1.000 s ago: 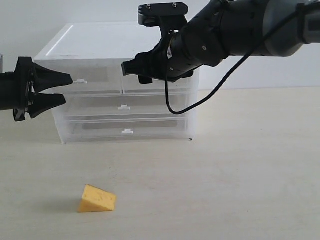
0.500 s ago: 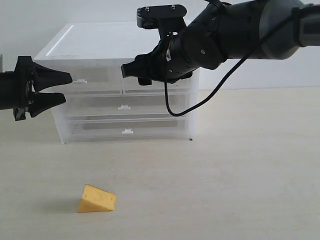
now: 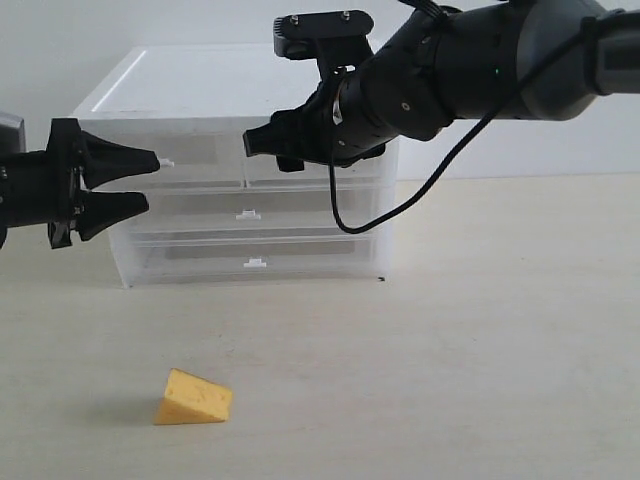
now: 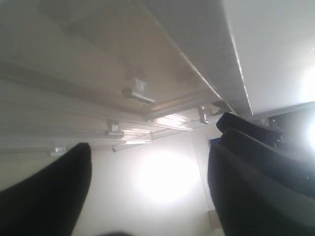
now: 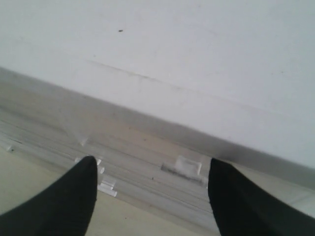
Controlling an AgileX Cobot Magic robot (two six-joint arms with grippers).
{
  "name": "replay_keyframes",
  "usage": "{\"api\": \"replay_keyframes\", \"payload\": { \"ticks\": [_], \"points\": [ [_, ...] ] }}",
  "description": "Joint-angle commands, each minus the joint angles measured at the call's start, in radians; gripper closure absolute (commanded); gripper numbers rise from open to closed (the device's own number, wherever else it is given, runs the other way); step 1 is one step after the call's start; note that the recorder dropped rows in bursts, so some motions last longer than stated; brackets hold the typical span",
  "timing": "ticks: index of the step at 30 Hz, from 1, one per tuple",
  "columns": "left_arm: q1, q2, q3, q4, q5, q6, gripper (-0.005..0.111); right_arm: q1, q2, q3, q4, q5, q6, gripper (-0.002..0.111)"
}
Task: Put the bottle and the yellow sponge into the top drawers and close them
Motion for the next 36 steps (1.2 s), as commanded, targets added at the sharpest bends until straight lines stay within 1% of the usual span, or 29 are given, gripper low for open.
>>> {"api": "replay_keyframes", "payload": {
  "ticks": [1,5,8,12,17,24,30,33,36],
  "points": [
    [-0.005,0.033,-0.033,-0.026,-0.029,-0.011,0.044,-0.009,-0.006,-0.007,-0.023,-0.024,-0.002,0.049],
    [-0.005,0.061,-0.053,-0.073,-0.054,-0.011,0.044,-0.009,-0.006,-0.007,-0.023,-0.030,-0.002,0.049],
    [-0.005,0.080,-0.074,-0.073,-0.055,-0.011,0.044,-0.009,-0.006,-0.007,-0.023,-0.032,-0.002,0.049],
    [-0.005,0.108,-0.090,-0.094,-0.100,-0.011,0.045,-0.009,-0.006,-0.007,-0.031,-0.040,-0.002,0.049],
    [-0.005,0.127,-0.090,-0.115,-0.095,-0.004,0.045,-0.009,-0.006,-0.007,-0.038,-0.039,-0.002,0.049],
    [-0.005,0.130,-0.090,-0.124,-0.098,0.004,0.051,-0.009,-0.006,-0.007,-0.040,-0.039,-0.002,0.049],
    [-0.005,0.130,-0.090,-0.129,-0.107,0.002,0.052,-0.009,-0.006,-0.007,-0.040,-0.039,-0.002,0.049],
    [-0.005,0.130,-0.090,-0.139,-0.127,-0.001,0.058,-0.009,-0.006,-0.007,-0.040,-0.035,-0.002,0.049],
    [-0.005,0.130,-0.090,-0.153,-0.139,-0.001,0.072,-0.009,-0.006,-0.007,-0.040,-0.035,-0.002,0.049]
  ]
}}
